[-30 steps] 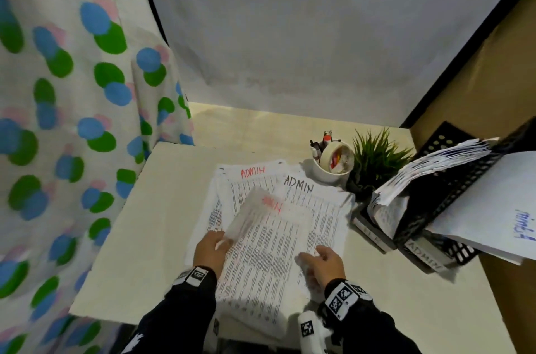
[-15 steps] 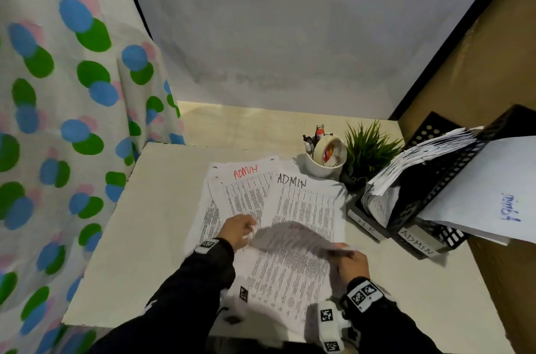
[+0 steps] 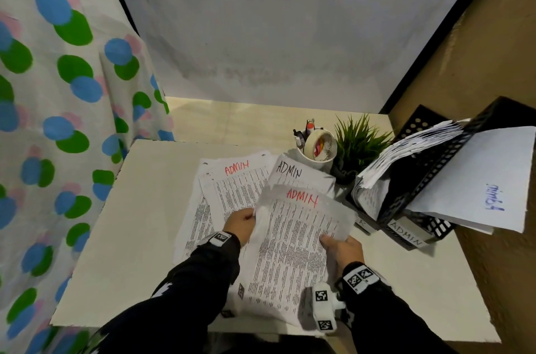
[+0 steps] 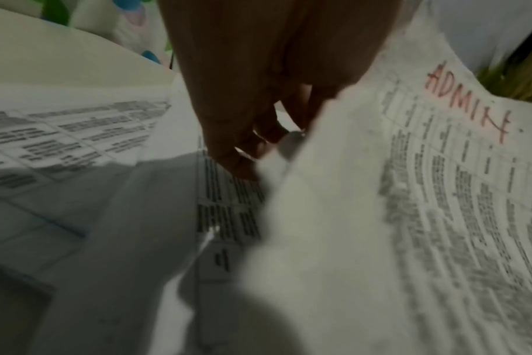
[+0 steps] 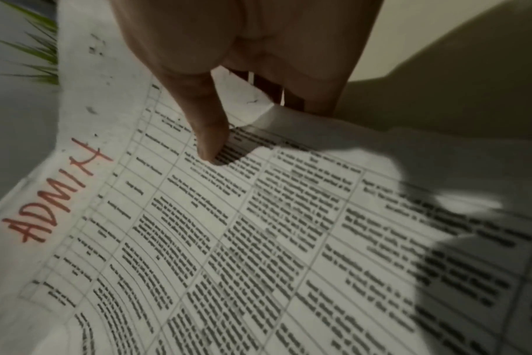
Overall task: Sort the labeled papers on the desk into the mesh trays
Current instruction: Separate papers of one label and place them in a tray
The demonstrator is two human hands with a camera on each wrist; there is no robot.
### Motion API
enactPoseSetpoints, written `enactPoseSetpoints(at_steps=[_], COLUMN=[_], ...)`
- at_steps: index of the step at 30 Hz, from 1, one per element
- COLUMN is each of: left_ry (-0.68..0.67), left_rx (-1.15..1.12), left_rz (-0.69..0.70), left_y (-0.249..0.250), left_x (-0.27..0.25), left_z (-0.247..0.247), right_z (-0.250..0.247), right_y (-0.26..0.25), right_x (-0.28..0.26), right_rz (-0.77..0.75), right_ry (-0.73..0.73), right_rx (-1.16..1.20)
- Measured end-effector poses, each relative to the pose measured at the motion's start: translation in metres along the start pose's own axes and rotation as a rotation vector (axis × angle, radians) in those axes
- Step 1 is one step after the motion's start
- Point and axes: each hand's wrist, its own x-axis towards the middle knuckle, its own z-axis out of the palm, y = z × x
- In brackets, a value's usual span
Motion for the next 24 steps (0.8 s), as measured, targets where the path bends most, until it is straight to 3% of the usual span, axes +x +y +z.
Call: enactPoseSetpoints(at_steps=[3,6,10,16,24], left_ry=[0.041,0.027,0.023,0.455,0.466], left_rx=[-0.076,-0.113,-0.174,-0.235,-0.179], left_rz=[0.019,0.031,-0.033,-0.181,-0.271], left_y=[0.008,0.022,0.024,-0.027,-0.031], left_x=[-0.012,-0.031,-0.039,0.003,0.012], left_z=[-0.019,-0.031,-0.033,-0.040,-0.038], right_z=[0.006,0.016,0.030,0.033,0.026], right_y=[-0.007,-0.020,-0.031,-0.013,-0.007], right_x=[0.012,0.007,0.000,-0.001,-0.019], right_rz=[-0.020,-0.039,-0.038,0.044,0.077], right_ry=[0.029,-0.061,-0.110,-0.118,-0.103], right_rx=[0.028,0.081,-0.031,-0.142,-0.225])
